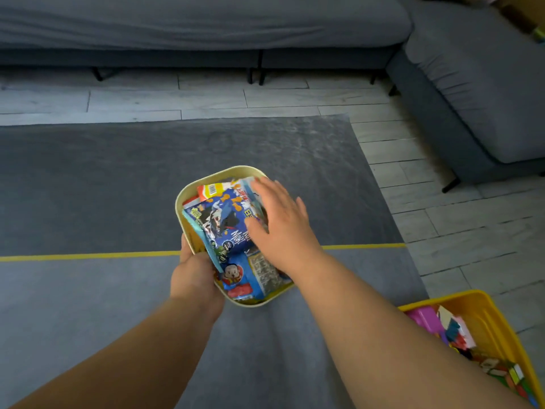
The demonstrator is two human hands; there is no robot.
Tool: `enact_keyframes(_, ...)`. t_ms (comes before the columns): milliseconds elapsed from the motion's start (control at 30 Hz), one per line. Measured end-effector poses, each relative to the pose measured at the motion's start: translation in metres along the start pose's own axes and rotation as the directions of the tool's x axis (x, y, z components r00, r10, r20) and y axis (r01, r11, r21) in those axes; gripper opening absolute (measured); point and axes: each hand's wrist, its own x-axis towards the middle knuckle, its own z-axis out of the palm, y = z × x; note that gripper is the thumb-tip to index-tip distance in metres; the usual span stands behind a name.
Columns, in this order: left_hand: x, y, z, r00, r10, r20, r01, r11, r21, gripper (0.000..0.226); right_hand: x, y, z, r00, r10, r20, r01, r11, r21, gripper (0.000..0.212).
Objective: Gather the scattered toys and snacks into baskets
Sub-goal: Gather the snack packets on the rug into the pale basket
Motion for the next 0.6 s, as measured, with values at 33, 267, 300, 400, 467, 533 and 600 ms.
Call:
enact_keyframes(33,-0.002,-0.003,0.001,0.998,0.017,-0.065,-0.018,1.0,-0.013,0.07,0.003,0.001,0.002,0.999,0.043,-0.018,-0.042,0.998,0.036,0.058)
enact_keyframes(267,-0.034,-0.012,-0.019,0.984,-0.065,-0.165,0.104,0.964,0.244,0.05,-0.004,0.021,0.014,0.864,0.372,-0.34,-0.33,0.927,0.178,0.045)
enact_keyframes(300,-0.026,-0.004,-0.029,0.962,-0.027,-0.272,0.106,0.955,0.277,0.048,-0.008,0.024,0.013,0.829,0.449,-0.332,-0.389,0.891,0.235,0.046)
enact_keyframes(400,0.0,0.043,-0.037,0.909,0.176,-0.377,0.02,0.887,0.462,0.048,-0.018,0.029,0.013,0.733,0.65,-0.203,-0.565,0.746,0.353,0.051)
enact_keyframes(467,0.012,0.073,-0.026,0.927,0.265,-0.265,-0.022,0.745,0.667,0.052,-0.023,0.029,0.017,0.667,0.74,-0.089,-0.669,0.647,0.366,0.051)
enact_keyframes(533,0.015,0.091,-0.01,0.926,0.367,-0.089,-0.115,0.499,0.859,0.066,-0.027,0.028,0.022,0.614,0.789,-0.009,-0.737,0.578,0.351,0.042)
enact_keyframes(600,0.031,0.11,0.003,0.971,0.236,-0.025,-0.098,0.497,0.862,0.065,-0.029,0.027,0.024,0.573,0.819,0.033,-0.777,0.53,0.339,0.032)
